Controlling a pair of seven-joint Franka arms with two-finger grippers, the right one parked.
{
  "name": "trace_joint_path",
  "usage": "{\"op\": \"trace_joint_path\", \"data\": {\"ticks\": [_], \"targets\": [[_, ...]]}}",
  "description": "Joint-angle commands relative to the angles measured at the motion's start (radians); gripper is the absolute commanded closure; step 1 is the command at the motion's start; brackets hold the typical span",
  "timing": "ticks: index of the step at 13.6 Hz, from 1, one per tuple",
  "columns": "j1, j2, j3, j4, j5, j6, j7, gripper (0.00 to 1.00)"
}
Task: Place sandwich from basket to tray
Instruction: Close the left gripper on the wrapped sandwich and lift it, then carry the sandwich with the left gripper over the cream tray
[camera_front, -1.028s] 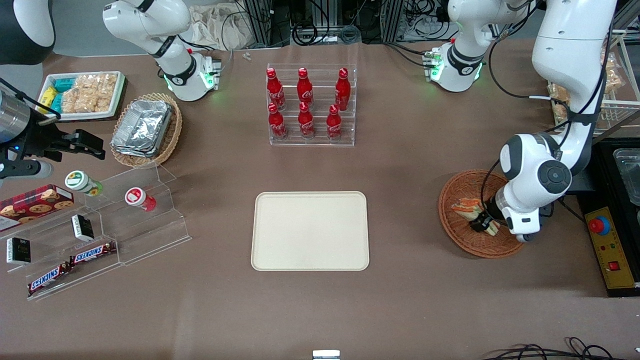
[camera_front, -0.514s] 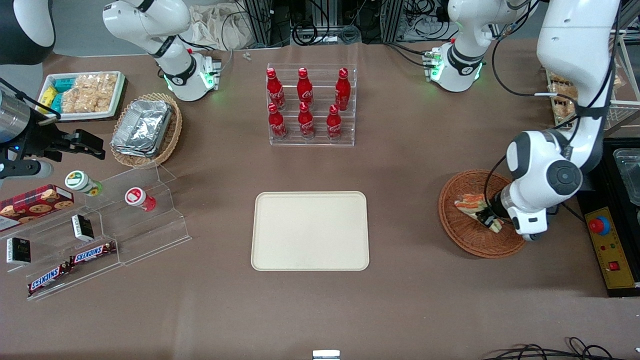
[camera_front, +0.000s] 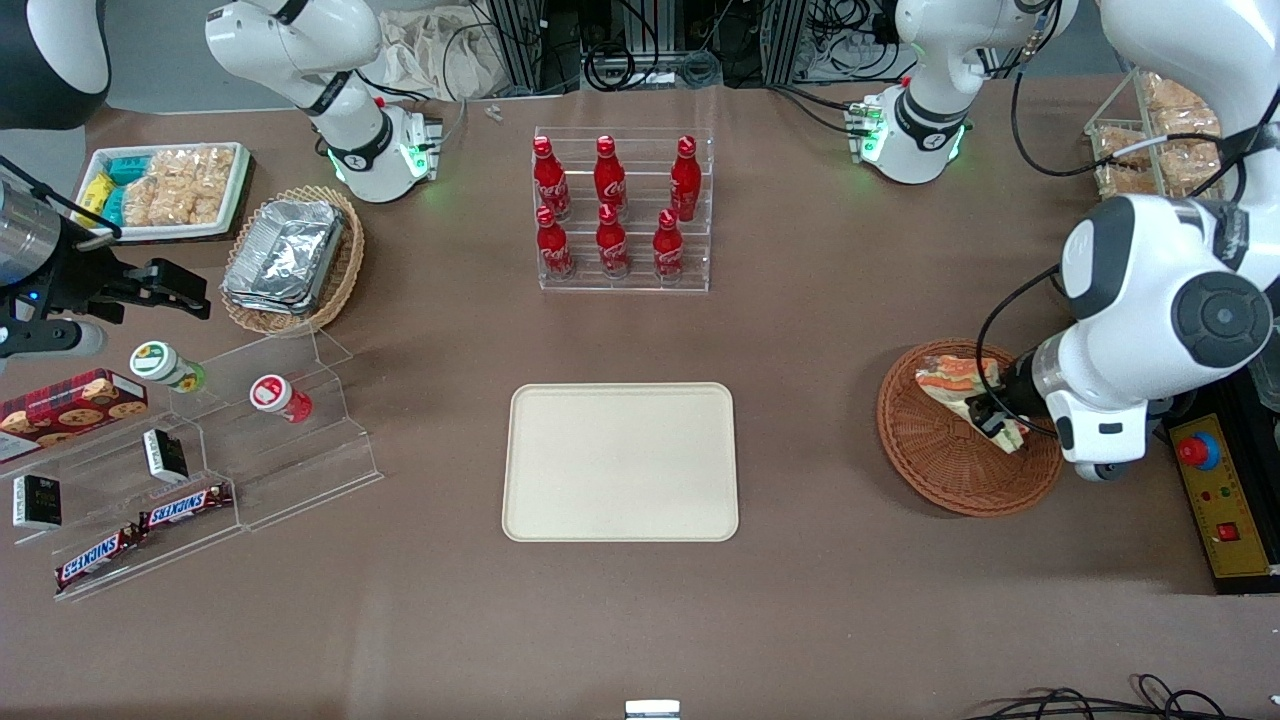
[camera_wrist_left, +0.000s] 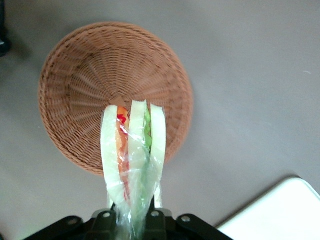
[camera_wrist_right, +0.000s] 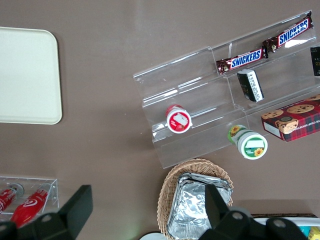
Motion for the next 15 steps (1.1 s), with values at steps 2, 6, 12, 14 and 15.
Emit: {"op": "trace_joint_path", "data": {"ticks": [2, 6, 12, 14, 15], "targets": [[-0.016, 0.052, -0.116, 0.1, 0.027, -0.019, 0.038, 1.0], [-0.185, 0.141, -0.132, 0.118, 0.127, 0.06, 0.247, 0.99], [-0.331, 0.351, -0.132, 0.152, 0.133, 0.327, 0.375, 0.98], [-0.365, 0.441, -0.132, 0.183, 0.185, 0.357, 0.373, 1.0], [-0.378, 0.481, -0.132, 0.204, 0.191, 0.361, 0.373, 1.0]]}}
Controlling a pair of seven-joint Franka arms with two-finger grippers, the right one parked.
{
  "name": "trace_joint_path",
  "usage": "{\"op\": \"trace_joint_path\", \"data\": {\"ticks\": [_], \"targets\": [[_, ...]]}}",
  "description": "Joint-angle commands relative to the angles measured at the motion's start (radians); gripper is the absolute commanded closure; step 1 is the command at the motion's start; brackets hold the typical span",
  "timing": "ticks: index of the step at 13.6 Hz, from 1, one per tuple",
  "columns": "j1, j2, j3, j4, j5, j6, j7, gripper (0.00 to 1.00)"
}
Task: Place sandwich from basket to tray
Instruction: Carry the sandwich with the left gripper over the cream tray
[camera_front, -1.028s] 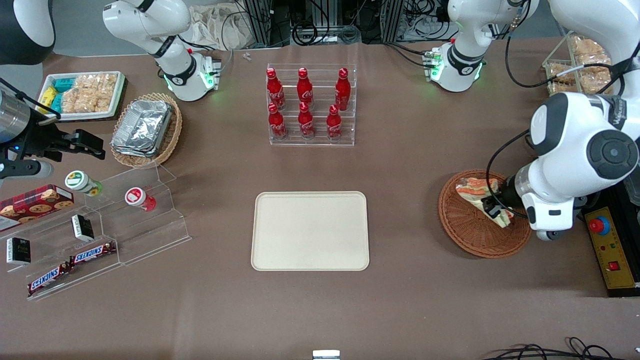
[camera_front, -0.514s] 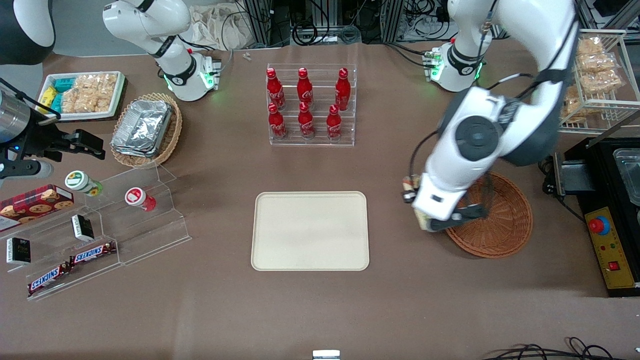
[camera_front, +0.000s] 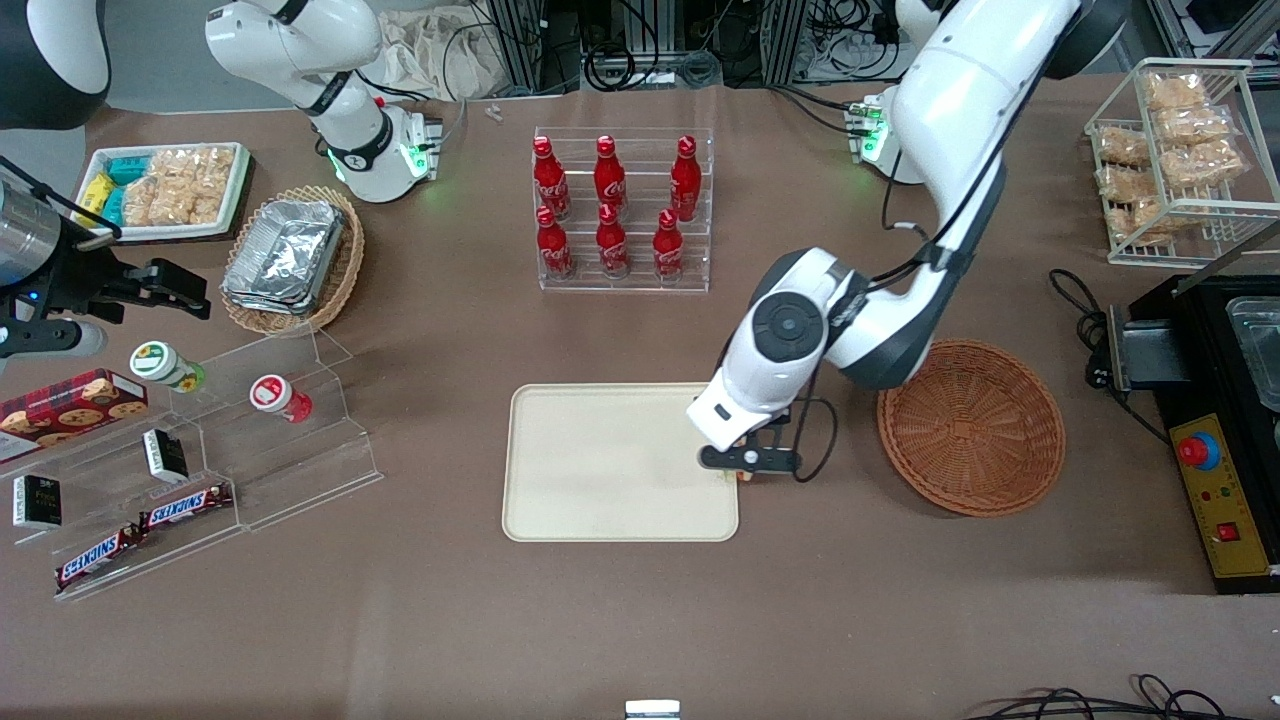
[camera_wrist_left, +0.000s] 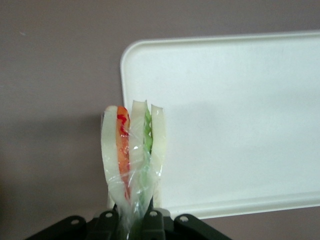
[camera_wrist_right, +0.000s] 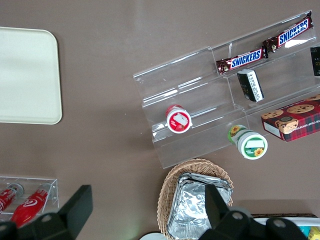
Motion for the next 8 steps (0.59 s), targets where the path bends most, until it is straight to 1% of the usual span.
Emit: {"op": "trace_joint_path", "data": {"ticks": [1, 3, 4, 5, 6, 7, 8], "targets": [[-0.038, 0.124, 0.006, 0.103, 0.032, 0.012, 0.013, 1.0], [-0.04, 0.161, 0.006, 0.109, 0.033, 0.042, 0.013, 0.96], [-0.039, 0.17, 0.006, 0.108, 0.032, 0.044, 0.013, 0.85], [-0.038, 0.177, 0.006, 0.108, 0.032, 0.043, 0.013, 0.63], [-0.037, 0.175, 0.006, 0.108, 0.032, 0.039, 0.01, 0.09], [-0.035, 0.171, 0.006, 0.108, 0.03, 0.033, 0.004, 0.01], [-0.034, 0.163, 0.005, 0.108, 0.029, 0.021, -0.002, 0.01]]}}
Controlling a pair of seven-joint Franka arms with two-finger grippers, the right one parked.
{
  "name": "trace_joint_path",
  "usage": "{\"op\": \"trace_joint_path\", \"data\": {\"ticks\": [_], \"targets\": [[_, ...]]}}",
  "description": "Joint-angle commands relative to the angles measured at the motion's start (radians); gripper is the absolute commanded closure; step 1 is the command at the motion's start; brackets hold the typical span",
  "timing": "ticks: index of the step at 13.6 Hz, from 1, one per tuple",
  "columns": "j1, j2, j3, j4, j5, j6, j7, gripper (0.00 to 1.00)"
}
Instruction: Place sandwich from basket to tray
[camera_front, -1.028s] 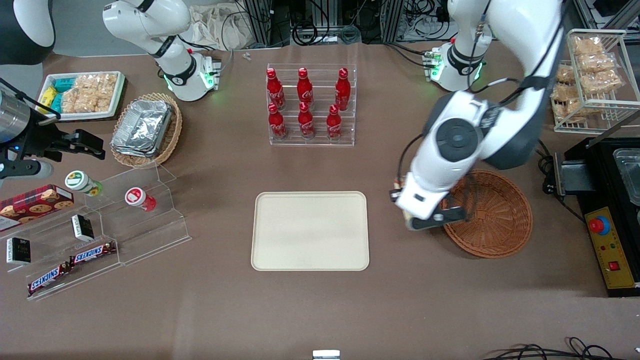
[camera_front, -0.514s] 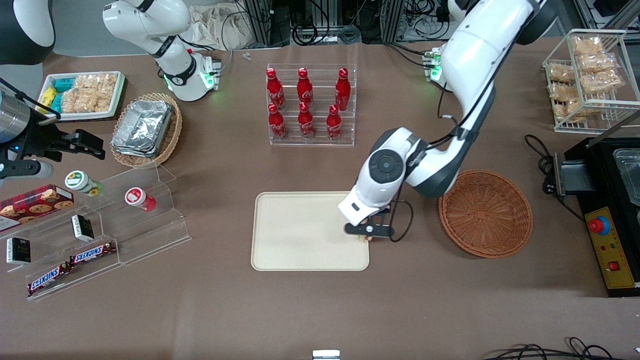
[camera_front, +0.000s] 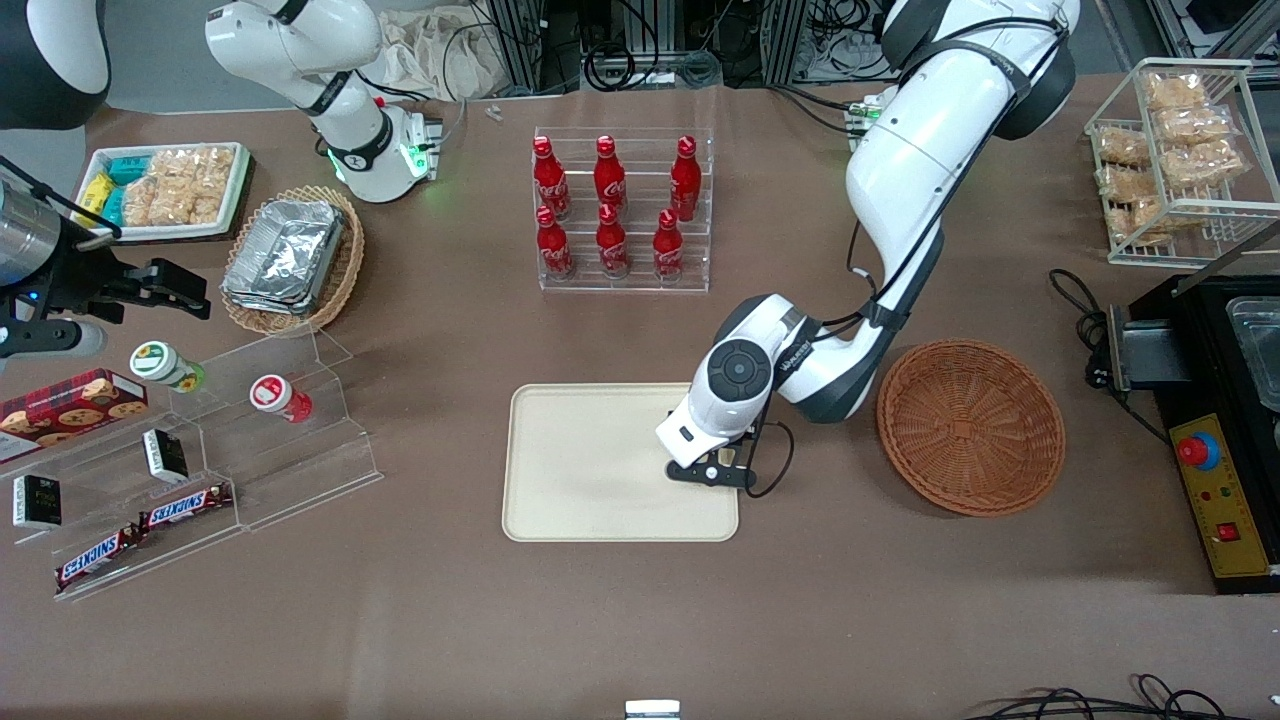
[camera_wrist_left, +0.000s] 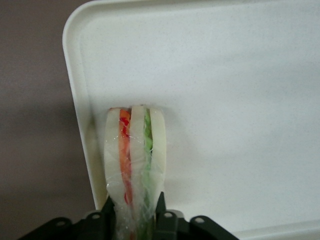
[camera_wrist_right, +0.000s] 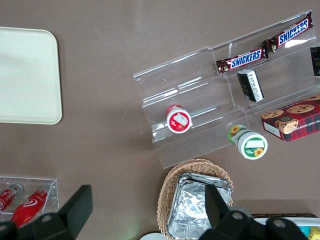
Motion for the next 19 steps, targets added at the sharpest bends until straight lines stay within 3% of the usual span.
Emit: {"op": "trace_joint_path", "data": {"ticks": [1, 6, 9, 15, 19], "targets": [[0.001, -0.009, 0.001, 0.024, 0.008, -0.052, -0.008, 0.01], [0.036, -0.16, -0.002, 0.057, -0.006, -0.28, -0.003, 0.01], [0.114, -0.265, -0.002, 0.054, -0.072, -0.332, 0.014, 0.01], [0.298, -0.438, 0.002, 0.04, -0.112, -0.549, 0.326, 0.01], [0.411, -0.539, 0.004, 0.032, -0.13, -0.619, 0.373, 0.01]]}}
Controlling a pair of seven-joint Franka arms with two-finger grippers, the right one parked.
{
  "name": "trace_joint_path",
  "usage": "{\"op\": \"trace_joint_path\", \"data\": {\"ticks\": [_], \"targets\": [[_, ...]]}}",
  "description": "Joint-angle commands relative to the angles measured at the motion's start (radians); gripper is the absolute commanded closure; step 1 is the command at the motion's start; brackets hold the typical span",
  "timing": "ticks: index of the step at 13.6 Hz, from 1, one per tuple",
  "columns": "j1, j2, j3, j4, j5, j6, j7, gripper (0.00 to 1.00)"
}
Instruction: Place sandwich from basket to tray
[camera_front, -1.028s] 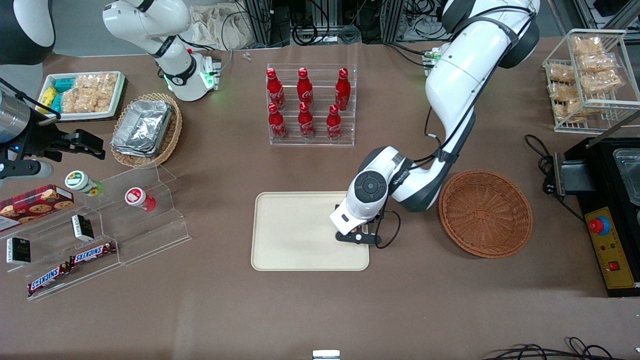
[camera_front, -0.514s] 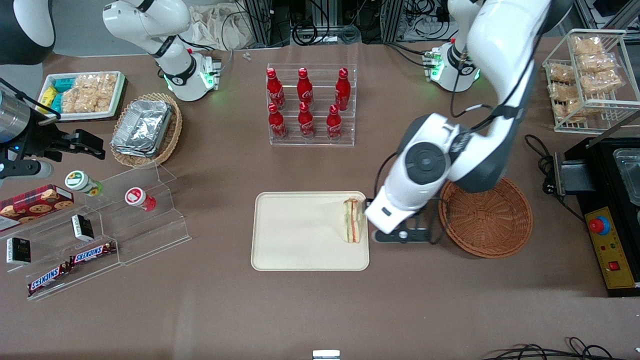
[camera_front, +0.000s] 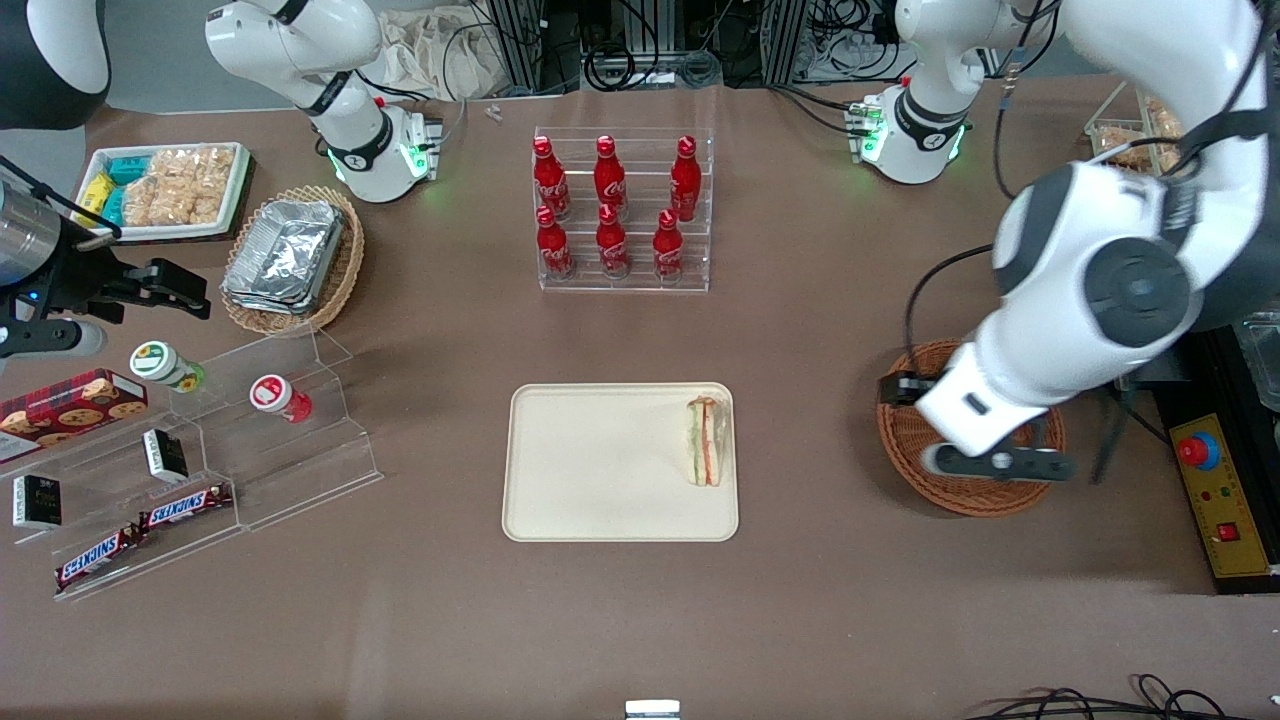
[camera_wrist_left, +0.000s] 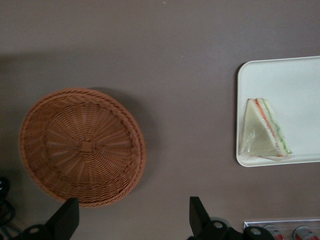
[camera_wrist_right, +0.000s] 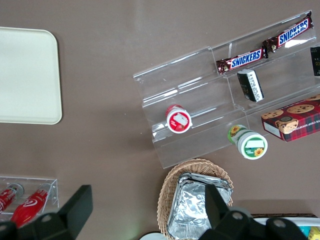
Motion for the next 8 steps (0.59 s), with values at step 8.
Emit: {"op": "trace_joint_path", "data": {"ticks": [8], "targets": [[0.159, -0.16, 0.002, -0.039, -0.019, -0.164, 0.05, 0.0]]}}
